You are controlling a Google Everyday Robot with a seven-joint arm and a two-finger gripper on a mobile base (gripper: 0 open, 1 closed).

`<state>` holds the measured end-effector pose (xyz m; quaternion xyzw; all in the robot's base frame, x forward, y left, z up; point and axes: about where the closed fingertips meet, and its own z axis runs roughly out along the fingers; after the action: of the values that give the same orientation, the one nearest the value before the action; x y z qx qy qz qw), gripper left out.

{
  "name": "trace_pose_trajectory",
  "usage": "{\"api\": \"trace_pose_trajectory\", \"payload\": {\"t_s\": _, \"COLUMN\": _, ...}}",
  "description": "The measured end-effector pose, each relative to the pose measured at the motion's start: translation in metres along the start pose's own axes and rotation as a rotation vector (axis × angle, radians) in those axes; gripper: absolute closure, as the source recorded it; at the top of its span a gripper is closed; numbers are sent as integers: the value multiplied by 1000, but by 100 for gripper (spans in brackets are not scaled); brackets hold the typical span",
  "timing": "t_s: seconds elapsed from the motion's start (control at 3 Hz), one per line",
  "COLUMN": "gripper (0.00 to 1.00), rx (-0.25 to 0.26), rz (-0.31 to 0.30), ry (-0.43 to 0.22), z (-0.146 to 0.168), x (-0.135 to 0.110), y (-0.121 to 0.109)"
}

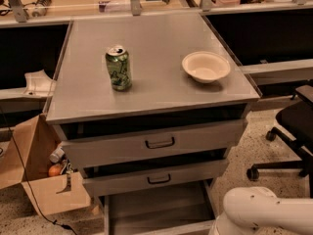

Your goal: Close bottom drawer

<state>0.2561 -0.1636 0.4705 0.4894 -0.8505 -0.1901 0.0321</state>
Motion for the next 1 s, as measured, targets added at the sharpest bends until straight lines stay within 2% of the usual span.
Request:
{"api": "trace_pose_trajectory", "payload": {"t_s": 0.33, "gripper": 100, "rx": -21, "rz": 6, "ry": -18, "z": 18, "x": 7, "y": -1}}
{"api": "trace_pose_trajectory", "payload": {"t_s": 0.67, "gripper": 100, "rx": -35, "rz": 52, "ry": -46, "z": 46, "x": 13, "y": -21}}
{"api": "trace_pose_trajectory", "payload": {"t_s": 1.0, "gripper": 100, "rx": -36, "rz": 63, "ry": -6, "z": 69, "x": 7, "y": -35}}
